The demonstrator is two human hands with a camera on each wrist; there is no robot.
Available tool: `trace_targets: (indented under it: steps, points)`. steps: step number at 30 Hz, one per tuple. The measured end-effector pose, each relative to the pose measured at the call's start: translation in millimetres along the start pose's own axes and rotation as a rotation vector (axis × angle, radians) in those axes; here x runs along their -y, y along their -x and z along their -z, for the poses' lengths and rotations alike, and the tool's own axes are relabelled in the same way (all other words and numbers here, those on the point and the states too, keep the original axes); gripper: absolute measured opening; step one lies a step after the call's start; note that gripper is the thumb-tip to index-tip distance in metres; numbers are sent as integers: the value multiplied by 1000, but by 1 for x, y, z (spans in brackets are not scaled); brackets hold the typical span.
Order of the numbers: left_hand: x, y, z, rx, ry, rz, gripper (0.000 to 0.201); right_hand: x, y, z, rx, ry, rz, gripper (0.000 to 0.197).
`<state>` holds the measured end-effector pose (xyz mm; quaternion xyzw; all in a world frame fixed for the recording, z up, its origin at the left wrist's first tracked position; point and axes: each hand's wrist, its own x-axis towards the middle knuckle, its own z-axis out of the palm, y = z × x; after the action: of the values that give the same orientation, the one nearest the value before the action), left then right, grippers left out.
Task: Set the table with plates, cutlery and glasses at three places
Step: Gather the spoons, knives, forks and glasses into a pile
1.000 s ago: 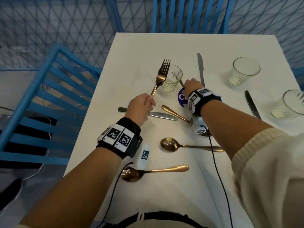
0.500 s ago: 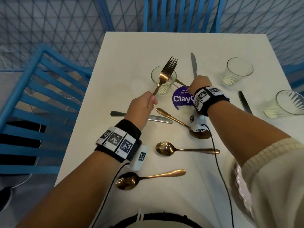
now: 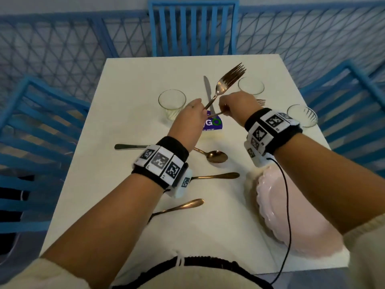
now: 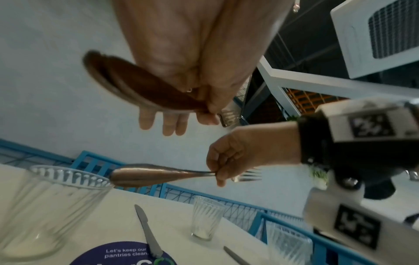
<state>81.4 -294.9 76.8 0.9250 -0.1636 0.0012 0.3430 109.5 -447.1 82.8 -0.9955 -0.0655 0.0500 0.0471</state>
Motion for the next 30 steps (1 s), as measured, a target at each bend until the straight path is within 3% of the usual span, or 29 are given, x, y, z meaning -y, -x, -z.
trace_targets:
  steps: [4,9,11,13,16,18,20,24,27,30]
  points:
    - [-10,11,-13,128,-217,24,29,-2,29,-5,30,-72,97,19]
    - [-9,24,-28,209,156,202,18,-2,56,-13,44,-79,153,16]
    - [-9,32,-35,195,224,228,18,-5,67,-20,-53,-109,166,16]
    - [-9,41,-42,180,300,244,19,-5,80,-30,-250,-251,170,16]
    - [-9,54,-53,172,428,273,19,-4,103,-47,-444,-571,-30,21]
    - [-11,62,-59,195,486,285,17,-4,115,-62,-337,-680,-223,24]
    - [-13,71,-65,239,516,272,16,-4,123,-77,-138,-737,-316,25]
    - [-17,90,-83,350,586,297,18,-3,134,-89,-10,-871,-337,22]
    - [-20,105,-98,470,663,390,13,-4,141,-92,47,-767,-351,19]
    - [-22,116,-107,606,532,382,10,-6,149,-97,131,-585,-371,27]
